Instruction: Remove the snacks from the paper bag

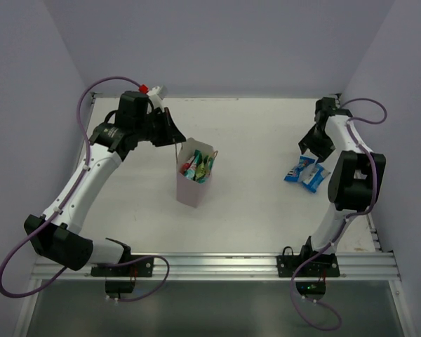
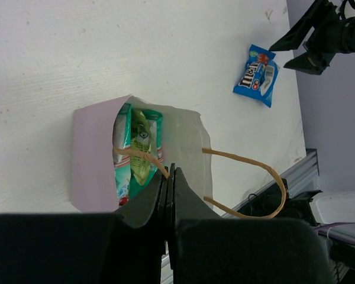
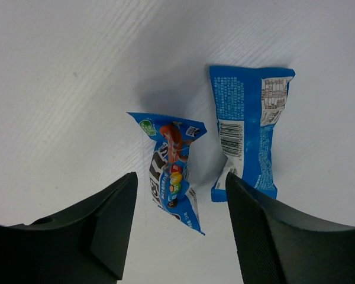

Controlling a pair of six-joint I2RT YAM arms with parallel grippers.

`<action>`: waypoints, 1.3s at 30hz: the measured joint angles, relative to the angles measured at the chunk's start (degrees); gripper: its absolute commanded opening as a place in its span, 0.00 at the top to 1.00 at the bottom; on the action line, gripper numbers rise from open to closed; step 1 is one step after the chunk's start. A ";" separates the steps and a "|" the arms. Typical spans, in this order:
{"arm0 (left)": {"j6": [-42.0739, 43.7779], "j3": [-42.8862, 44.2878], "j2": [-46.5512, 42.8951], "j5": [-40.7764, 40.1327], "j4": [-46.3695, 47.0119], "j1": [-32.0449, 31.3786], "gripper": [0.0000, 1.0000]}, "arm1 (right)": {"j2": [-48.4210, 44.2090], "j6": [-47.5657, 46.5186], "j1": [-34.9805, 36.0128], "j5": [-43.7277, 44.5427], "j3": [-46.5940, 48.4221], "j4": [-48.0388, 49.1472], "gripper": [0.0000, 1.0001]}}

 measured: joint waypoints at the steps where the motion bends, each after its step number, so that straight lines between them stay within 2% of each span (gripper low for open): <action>1: 0.07 0.24 0.04 -0.46 -0.28 0.00 1.00 | -0.04 -0.39 0.02 0.11 0.24 0.00 0.27; 8: 2.05 5.57 0.42 -9.20 -5.25 -2.27 1.00 | -4.35 -2.51 1.18 0.20 0.90 -1.51 0.25; 13: 3.08 8.76 0.79 -17.31 -8.28 -8.39 1.00 | -14.67 -4.17 8.39 -5.84 4.31 -3.02 0.29; 15: 2.99 8.81 0.81 -19.45 -8.79 -10.67 1.00 | -17.84 -4.28 13.09 -9.05 7.19 -3.67 0.39; 17: 2.73 8.61 0.90 -22.03 -9.44 -13.38 1.00 | -21.07 -3.91 18.82 -13.73 10.03 -3.52 0.54; 18: 2.36 8.26 0.90 -23.06 -9.40 -14.62 1.00 | -22.77 -3.06 22.08 -16.26 10.88 -3.17 0.58; 20: 1.25 6.75 0.79 -24.30 -8.74 -17.09 1.00 | -25.53 -0.96 26.43 -20.83 10.97 -2.16 0.59; 24: -1.46 2.49 0.37 -24.50 -5.42 -19.82 1.00 | -30.88 4.98 31.17 -28.74 4.13 4.07 0.62; 27: -2.73 1.46 0.37 -24.46 -4.37 -20.63 1.00 | -30.36 8.24 33.42 -32.02 -1.16 7.23 0.65; 32: -4.13 1.44 0.39 -24.28 -2.25 -20.76 1.00 | -24.41 10.91 38.88 -32.50 -4.55 11.78 0.65; 39: -4.66 2.80 2.12 -23.02 -1.66 -20.76 1.00 | -25.57 15.08 42.03 -31.63 -14.29 21.20 0.65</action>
